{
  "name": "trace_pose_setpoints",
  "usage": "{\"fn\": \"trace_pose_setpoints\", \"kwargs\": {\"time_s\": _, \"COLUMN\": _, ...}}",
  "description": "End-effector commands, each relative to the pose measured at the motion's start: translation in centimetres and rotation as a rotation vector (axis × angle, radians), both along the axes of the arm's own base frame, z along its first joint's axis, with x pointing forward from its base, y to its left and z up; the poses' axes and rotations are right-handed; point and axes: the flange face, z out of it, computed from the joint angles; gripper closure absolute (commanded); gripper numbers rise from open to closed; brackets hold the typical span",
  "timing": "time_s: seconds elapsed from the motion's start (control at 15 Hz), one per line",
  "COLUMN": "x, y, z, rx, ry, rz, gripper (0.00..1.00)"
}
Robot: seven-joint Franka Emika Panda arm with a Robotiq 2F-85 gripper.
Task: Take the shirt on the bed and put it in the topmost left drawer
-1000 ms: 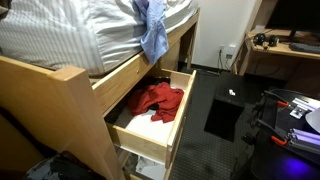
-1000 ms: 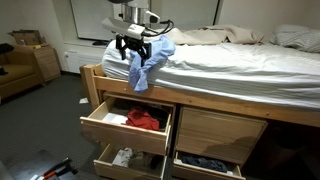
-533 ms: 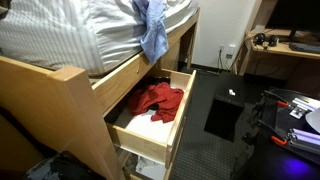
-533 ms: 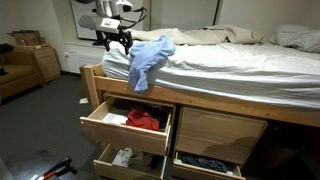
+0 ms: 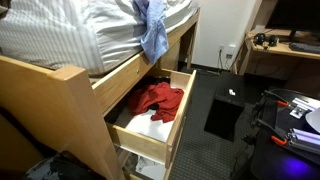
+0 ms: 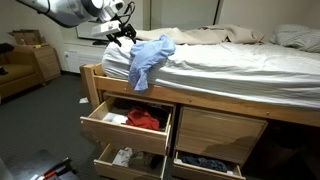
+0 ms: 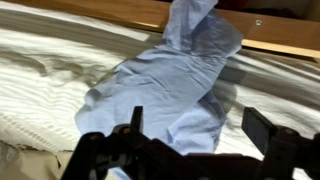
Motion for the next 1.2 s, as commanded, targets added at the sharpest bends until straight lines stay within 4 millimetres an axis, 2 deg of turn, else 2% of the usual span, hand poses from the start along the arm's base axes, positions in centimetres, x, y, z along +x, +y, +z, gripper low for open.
{"fn": "trace_pose_setpoints", "kwargs": {"time_s": 0.0, "x": 0.0, "y": -0.6, "z": 0.3, "rx": -0.009, "ry": -0.007, "rz": -0.011, "gripper": 0.00}}
{"fn": "trace_pose_setpoints", "kwargs": {"time_s": 0.2, "x": -0.7, "y": -1.3, "z": 1.3, "rx": -0.009, "ry": -0.022, "rz": -0.013, "gripper": 0.00}}
{"fn": "trace_pose_setpoints", "kwargs": {"time_s": 0.33, "x": -0.8, "y": -2.7, "z": 2.1, "rx": 0.079, "ry": -0.024, "rz": -0.080, "gripper": 0.00}}
{"fn": "trace_pose_setpoints", "kwargs": {"time_s": 0.53, "x": -0.4, "y": -5.6, "z": 2.2, "rx": 0.272, "ry": 0.002, "rz": -0.179, "gripper": 0.00}}
{"fn": "trace_pose_setpoints", "kwargs": {"time_s": 0.6, "x": 5.2, "y": -2.2, "z": -1.2, "rx": 0.339, "ry": 0.024, "rz": -0.202, "gripper": 0.00}}
{"fn": "trace_pose_setpoints", "kwargs": {"time_s": 0.73, "x": 6.6, "y": -1.7, "z": -2.6, "rx": 0.440, "ry": 0.058, "rz": -0.240, "gripper": 0.00}}
{"fn": "trace_pose_setpoints", "kwargs": {"time_s": 1.0, "x": 12.8, "y": 1.2, "z": -9.0, "rx": 0.623, "ry": 0.106, "rz": -0.366, "gripper": 0.00}}
{"fn": "trace_pose_setpoints", "kwargs": {"time_s": 1.07, "x": 9.4, "y": 0.2, "z": -6.9, "rx": 0.551, "ry": 0.110, "rz": -0.317, "gripper": 0.00}}
{"fn": "trace_pose_setpoints", "kwargs": {"time_s": 1.13, "x": 10.5, "y": 0.6, "z": -8.3, "rx": 0.558, "ry": 0.117, "rz": -0.325, "gripper": 0.00}}
